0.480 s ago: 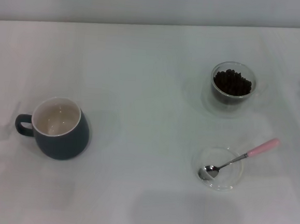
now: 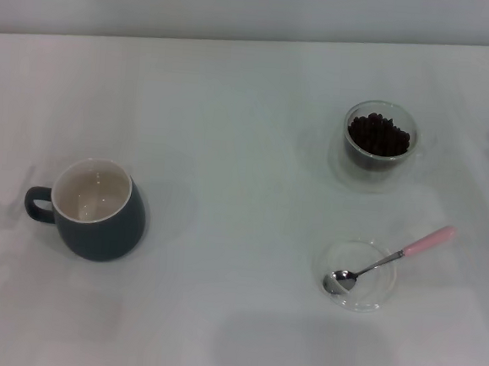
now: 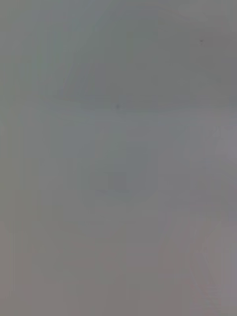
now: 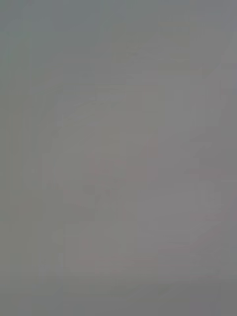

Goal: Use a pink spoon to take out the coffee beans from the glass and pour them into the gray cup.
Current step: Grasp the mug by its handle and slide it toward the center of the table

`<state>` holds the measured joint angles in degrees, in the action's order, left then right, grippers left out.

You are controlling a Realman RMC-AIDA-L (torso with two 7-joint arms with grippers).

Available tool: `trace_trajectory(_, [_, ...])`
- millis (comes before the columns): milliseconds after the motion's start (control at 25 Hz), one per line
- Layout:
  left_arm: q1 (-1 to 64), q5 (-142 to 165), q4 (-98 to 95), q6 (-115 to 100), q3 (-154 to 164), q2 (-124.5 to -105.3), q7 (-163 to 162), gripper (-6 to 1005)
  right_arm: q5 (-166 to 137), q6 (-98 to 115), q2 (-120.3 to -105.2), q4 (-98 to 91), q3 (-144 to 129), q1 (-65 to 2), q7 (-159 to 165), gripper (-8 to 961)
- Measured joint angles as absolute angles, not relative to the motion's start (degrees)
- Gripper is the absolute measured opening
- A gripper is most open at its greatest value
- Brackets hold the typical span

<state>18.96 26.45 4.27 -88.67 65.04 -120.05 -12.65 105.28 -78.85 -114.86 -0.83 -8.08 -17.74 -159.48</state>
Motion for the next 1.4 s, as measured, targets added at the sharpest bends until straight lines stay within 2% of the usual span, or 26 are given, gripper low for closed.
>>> trace_trajectory(360, [17.23,27.14,4.51,-90.97,65.04,-120.06,-12.65,887,105.29,-77.81,-114.86,-0.79,-8.08,-17.77,-159.58,870])
trace_trajectory(840, [11.80,34.13,5.34,-93.17,65.04,-119.88,-12.34,888,105.29,-76.90,-114.78,-1.92,-8.08,-17.87,-159.74,870])
trace_trajectory(1400, [12.60,37.17,7.47,-85.24,64.97,-119.69,-12.08,888,105.31,-76.31,-114.84,-2.07,-8.08,-18.35,-159.48,871])
